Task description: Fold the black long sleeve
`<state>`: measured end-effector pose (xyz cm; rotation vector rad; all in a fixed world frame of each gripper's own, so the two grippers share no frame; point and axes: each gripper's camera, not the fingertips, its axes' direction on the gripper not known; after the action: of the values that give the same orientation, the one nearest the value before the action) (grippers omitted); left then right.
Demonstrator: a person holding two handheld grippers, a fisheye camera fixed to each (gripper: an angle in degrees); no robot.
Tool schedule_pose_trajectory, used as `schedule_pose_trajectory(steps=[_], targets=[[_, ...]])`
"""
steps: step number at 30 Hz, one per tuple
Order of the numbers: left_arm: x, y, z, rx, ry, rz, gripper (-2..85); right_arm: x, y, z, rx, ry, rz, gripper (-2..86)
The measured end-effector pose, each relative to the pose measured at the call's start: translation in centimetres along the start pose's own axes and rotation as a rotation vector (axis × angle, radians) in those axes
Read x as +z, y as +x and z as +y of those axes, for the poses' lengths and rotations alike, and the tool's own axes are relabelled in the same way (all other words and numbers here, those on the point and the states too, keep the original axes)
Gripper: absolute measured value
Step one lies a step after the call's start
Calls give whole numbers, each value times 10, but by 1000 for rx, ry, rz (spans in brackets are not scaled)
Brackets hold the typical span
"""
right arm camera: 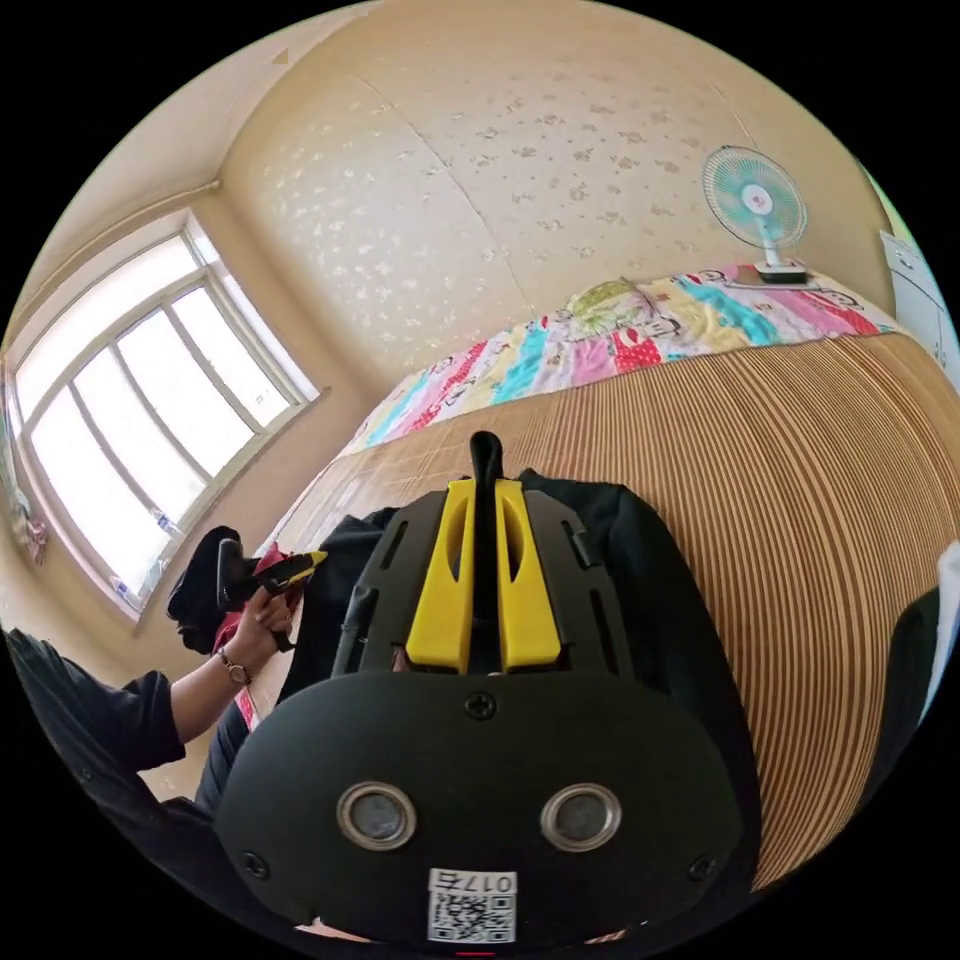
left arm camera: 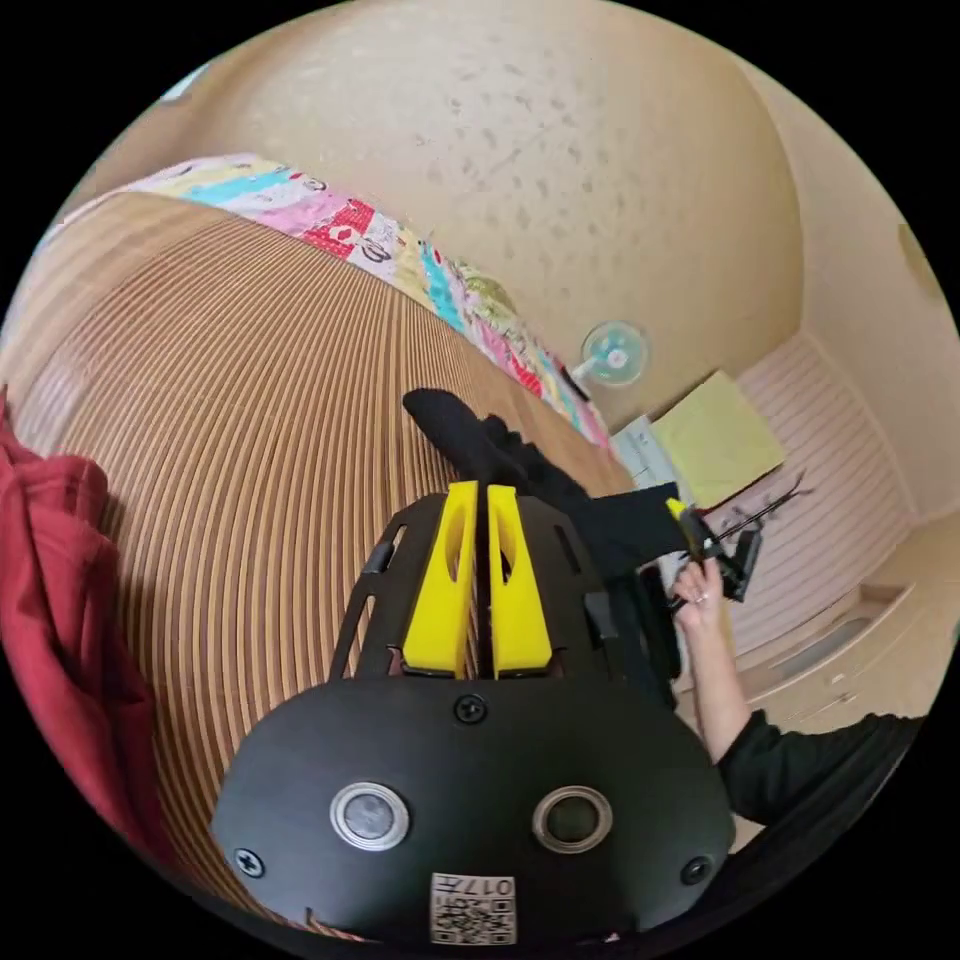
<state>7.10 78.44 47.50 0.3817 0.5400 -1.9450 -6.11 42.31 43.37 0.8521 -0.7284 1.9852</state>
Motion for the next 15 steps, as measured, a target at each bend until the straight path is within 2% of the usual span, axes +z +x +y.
schedule_pose_trajectory(steps=[1, 4, 8, 11, 15], targets=[[-4, -24, -2, -49, 6, 44, 5, 3, 0, -1, 11, 13, -15, 34], [11, -64, 1, -151, -64, -78, 19, 36, 22, 0, 179, -29, 53, 42], [0, -70, -1, -207, -15, -112, 50, 83, 57, 30, 368, -260, 243, 81], [-22, -54, 13, -175, -11, -150, 80, 49, 25, 54, 286, -204, 186, 106], [-35, -19, 70, -69, -123, -177, 99, -12, -59, 128, 130, -252, 317, 119]])
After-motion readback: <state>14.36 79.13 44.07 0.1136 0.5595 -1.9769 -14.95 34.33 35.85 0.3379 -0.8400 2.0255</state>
